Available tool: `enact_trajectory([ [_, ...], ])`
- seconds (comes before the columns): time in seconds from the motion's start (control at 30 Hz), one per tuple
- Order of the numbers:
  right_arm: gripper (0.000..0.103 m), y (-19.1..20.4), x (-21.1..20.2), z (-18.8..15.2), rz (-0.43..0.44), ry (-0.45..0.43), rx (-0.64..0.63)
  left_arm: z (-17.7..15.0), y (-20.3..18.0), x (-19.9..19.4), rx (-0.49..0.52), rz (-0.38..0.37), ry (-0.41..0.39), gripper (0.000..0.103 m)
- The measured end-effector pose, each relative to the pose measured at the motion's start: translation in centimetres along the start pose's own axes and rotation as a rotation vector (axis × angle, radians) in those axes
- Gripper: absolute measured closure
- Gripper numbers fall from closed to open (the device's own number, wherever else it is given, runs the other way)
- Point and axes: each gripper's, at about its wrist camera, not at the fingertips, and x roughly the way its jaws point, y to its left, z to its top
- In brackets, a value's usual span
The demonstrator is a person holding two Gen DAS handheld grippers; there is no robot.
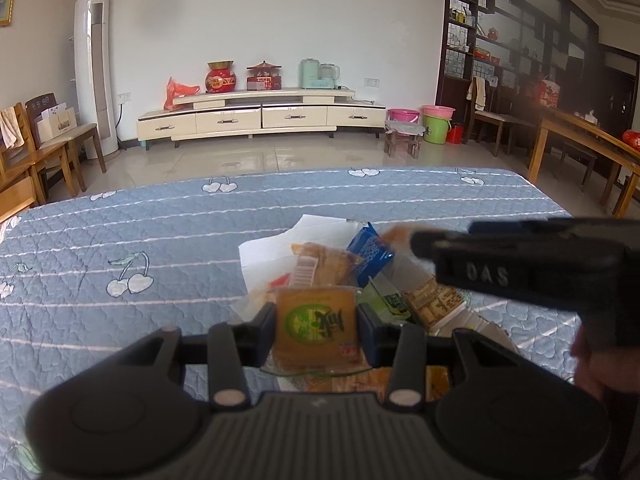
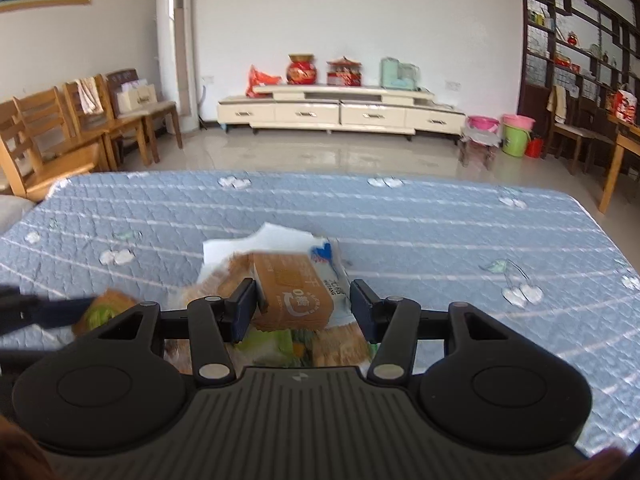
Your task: Organize snacks
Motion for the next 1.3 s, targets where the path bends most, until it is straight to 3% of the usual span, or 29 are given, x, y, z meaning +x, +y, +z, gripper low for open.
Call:
enact_trajectory([
  [0.03, 0.035, 0.1, 0.0, 0.0, 0.012, -0.011, -0.003, 0.0, 0.0, -0.1, 0.0, -0.002, 0.001, 0.061],
  [0.1, 0.019, 0.1, -0.5, 0.2, 0.007, -0.027, -0.009, -0.1, -0.1, -0.2, 0.0, -0.009, 0.001, 0.061],
  [0.4, 0.015, -1.5, -6.9, -0.2, -0.067, -0.115, 0.001, -0.6, -2.4, -1.1, 0.032, -0.09, 0.008, 0.061],
  [0.57, 0.014, -2.0, -9.6, -1.7, -0.123, -0.097, -0.007, -1.3, -4.3, -0.4, 0.054, -0.151, 0.03, 0.06],
  [0.6, 0.014, -1.9, -9.9, -2.0, -0.129, -0.089, -0.012, -1.5, -4.6, -0.3, 0.058, -0.156, 0.031, 0.057],
  [0.63, 0.014, -1.9, -10.2, -2.2, -0.133, -0.084, -0.015, -1.6, -4.8, -0.5, 0.062, -0.151, 0.033, 0.041],
  [0.67, 0.014, -1.8, -10.5, -2.4, -0.136, -0.08, -0.018, -1.7, -4.9, -0.7, 0.066, -0.14, 0.029, 0.025],
  [0.83, 0.003, -1.0, -11.4, -2.6, -0.133, -0.071, -0.036, -1.3, -3.9, -2.7, 0.037, -0.033, 0.005, 0.001],
  [0.97, 0.0, -0.8, -12.0, -2.4, -0.121, -0.06, -0.053, -1.4, -2.7, -4.6, -0.032, 0.101, 0.0, 0.001],
  [1.1, 0.0, -1.0, -12.8, -3.1, -0.114, -0.036, -0.064, -2.7, -2.0, -6.0, -0.072, 0.181, 0.012, 0.001],
  [1.3, 0.0, -1.0, -12.7, -4.8, -0.106, 0.024, -0.055, -4.9, -1.9, -6.7, -0.085, 0.208, 0.05, 0.001],
])
